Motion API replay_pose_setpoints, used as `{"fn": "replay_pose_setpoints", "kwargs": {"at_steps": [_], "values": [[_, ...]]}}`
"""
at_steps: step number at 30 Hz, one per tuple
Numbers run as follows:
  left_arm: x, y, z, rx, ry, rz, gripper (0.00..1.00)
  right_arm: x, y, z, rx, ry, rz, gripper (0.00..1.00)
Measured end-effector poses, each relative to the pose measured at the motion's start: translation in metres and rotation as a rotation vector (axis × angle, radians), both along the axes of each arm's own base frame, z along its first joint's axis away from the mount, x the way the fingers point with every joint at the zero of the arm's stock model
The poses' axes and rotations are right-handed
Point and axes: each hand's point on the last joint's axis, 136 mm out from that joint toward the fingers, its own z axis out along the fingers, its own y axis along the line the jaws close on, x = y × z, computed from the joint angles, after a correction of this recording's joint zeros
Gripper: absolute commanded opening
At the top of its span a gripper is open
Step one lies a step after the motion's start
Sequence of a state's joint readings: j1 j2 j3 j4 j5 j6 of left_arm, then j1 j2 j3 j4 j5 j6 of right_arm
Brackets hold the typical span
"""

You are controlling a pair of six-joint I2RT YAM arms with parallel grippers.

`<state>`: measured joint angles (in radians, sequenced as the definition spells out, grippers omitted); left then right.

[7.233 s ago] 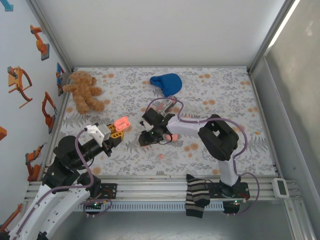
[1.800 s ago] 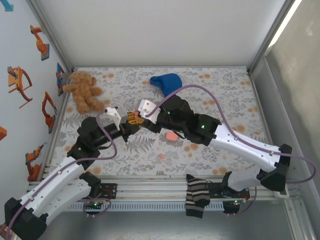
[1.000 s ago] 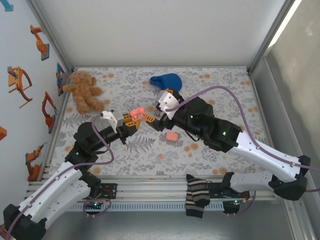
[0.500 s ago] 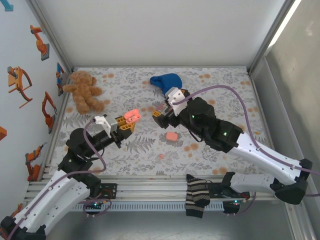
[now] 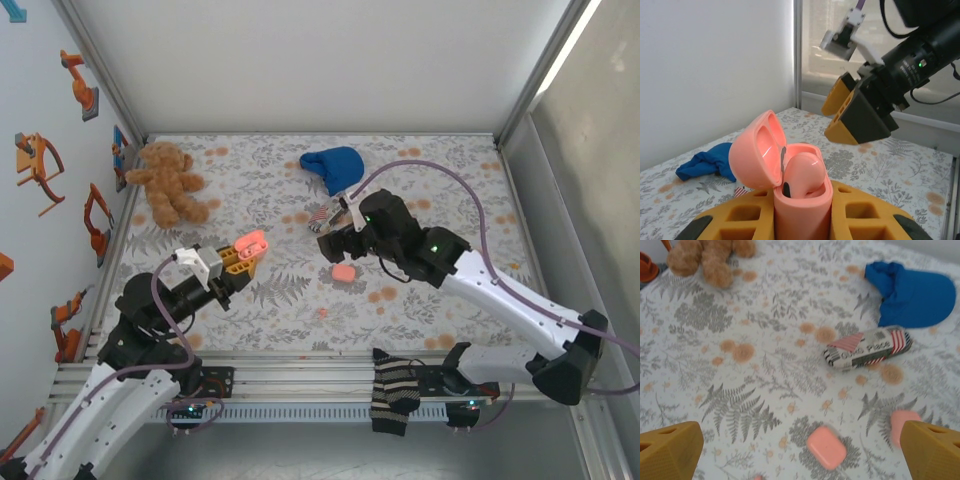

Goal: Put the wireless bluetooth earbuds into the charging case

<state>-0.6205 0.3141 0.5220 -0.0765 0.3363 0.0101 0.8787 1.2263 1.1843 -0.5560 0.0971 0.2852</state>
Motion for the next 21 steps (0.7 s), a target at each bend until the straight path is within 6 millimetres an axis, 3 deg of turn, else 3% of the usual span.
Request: {"fn": "replay_pose_setpoints", "kwargs": {"at_steps": [12,21], "values": [[-0.011,0.013,0.003,-0.001,-0.027,0.029,0.0,-0.038,0.021,-0.124,-0.118,0.478,0.052,0.67],[-0.013,0.016,0.006,-0.004,-0.048,0.035,0.0,-0.06,0.022,-0.185,-0.146,0.705,-0.01,0.54]]}}
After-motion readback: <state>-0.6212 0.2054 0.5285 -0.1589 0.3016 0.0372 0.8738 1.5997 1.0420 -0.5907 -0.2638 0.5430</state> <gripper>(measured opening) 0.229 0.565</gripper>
